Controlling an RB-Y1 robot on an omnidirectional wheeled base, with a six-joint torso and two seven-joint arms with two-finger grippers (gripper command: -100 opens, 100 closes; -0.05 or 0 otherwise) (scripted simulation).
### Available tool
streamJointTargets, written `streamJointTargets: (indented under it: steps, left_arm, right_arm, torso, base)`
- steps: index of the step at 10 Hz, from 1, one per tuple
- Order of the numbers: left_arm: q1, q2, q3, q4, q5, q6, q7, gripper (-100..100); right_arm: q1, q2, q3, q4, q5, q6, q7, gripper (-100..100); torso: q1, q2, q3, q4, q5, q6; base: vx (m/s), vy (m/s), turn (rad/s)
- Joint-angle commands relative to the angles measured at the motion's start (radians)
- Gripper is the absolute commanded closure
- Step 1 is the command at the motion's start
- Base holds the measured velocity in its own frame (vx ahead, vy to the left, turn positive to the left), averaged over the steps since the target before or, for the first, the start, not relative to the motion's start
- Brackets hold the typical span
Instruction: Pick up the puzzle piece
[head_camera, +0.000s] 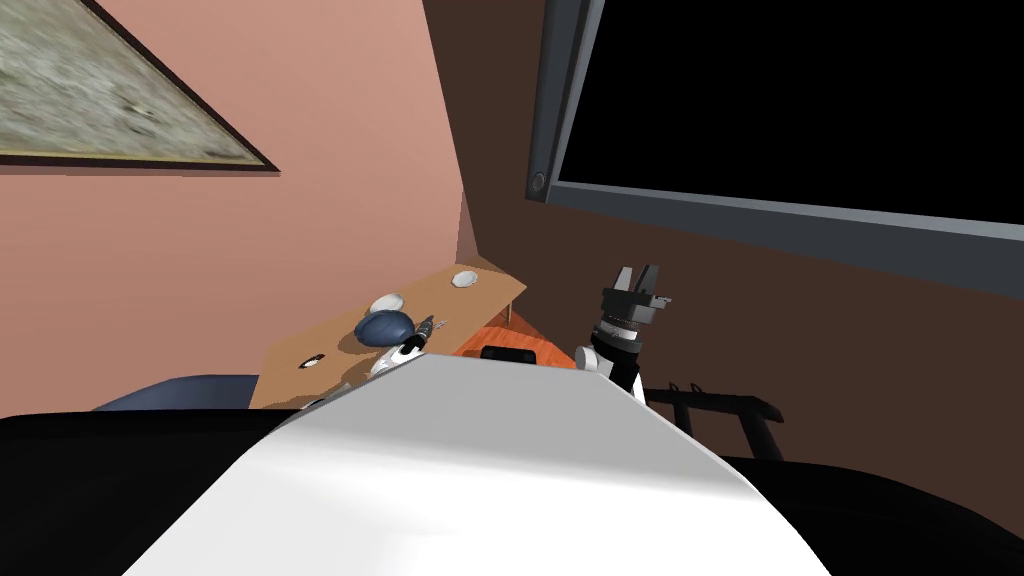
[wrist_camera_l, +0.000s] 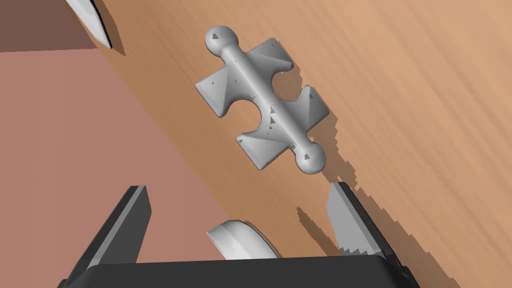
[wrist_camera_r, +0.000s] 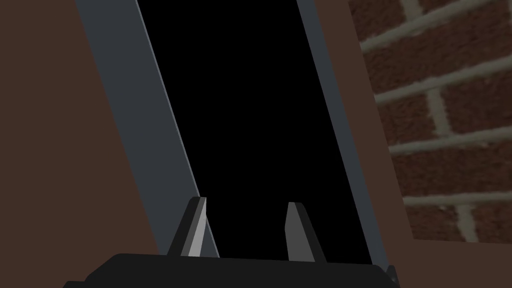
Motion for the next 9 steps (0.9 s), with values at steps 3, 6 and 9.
streamJointTargets:
  steps: [3,6,9]
  left_arm:
    - [0.052,0.022,0.012,0.027,-0.060,-0.100,0.071,-100]
    - [0.080,0.042,0.017,0.056,-0.100,-0.168,0.120,-100]
    - [0.135,0.082,0.028,0.115,-0.180,-0.259,0.208,-100]
  right_arm:
    - [0.000,0.000,0.000,0.000,0.000,0.000,0.000,0]
    - [0.000,0.000,0.000,0.000,0.000,0.000,0.000,0]
    - [0.000,0.000,0.000,0.000,0.000,0.000,0.000,0]
  torso:
    - [-0.002,-0.002,-0.001,-0.001,0.000,0.000]
    - [0.000,0.002,0.001,0.000,0.000,0.000]
    - [-0.001,-0.002,-0.001,0.000,0.000,0.001]
  base:
    - [0.127,-0.066,0.043]
    - [0.068,-0.033,0.027]
    - [0.140,-0.063,0.043]
